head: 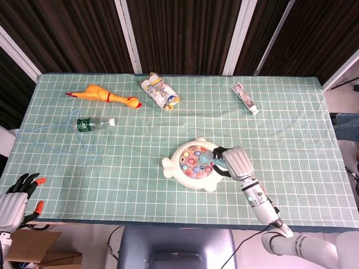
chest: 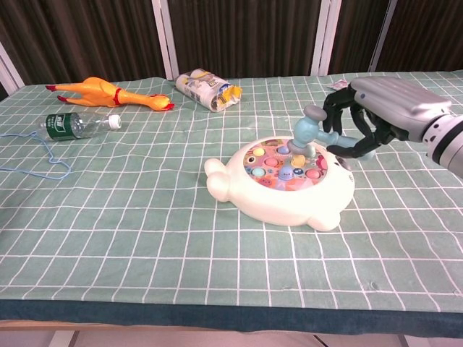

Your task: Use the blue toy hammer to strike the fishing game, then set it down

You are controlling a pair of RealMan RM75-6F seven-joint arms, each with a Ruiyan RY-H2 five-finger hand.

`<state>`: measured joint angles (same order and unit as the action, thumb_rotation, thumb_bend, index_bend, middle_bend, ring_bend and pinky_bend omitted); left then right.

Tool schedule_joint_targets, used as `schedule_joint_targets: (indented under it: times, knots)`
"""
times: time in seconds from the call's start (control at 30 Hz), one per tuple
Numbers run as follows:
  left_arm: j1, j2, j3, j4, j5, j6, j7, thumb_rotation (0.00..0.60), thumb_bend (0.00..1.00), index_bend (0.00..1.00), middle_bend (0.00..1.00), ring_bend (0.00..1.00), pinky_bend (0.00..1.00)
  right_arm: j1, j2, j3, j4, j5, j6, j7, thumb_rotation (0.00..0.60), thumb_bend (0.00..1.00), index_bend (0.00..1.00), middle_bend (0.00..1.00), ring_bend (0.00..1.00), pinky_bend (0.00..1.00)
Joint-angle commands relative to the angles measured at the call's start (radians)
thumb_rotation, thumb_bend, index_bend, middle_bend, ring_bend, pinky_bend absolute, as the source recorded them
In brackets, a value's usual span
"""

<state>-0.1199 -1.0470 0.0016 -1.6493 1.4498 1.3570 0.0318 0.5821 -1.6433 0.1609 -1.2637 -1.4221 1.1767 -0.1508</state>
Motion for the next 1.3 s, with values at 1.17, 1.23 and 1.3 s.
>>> schedule_joint_targets:
  times: [1.17,1.23,1.3]
  knots:
    - [-0.002,0.003,-0.001,-0.001,-0.007,-0.009,-0.01,0.6,0.44,0.23,0.11,0.06,0.25,0.009,0.006,-0.025,-0.077,0.003,-0.02,-0.132,0.6,1.0,0.85,0.68,0.79,0.95]
    - [-0.002,0.004,-0.001,-0.002,-0.007,-0.009,-0.01,0.6,0.44,0.23,0.11,0.06,0.25,0.008,0.008,-0.026,-0.082,0.004,-0.02,-0.14,0.6,1.0,0.85,0.68,0.79,0.95]
    - [-0.002,0.004,-0.002,-0.002,-0.007,-0.009,-0.01,0.6,0.44,0.23,0.11,0.06,0.25,0.008,0.009,-0.027,-0.086,0.005,-0.021,-0.151,0.6,1.0,0.85,0.68,0.79,0.95]
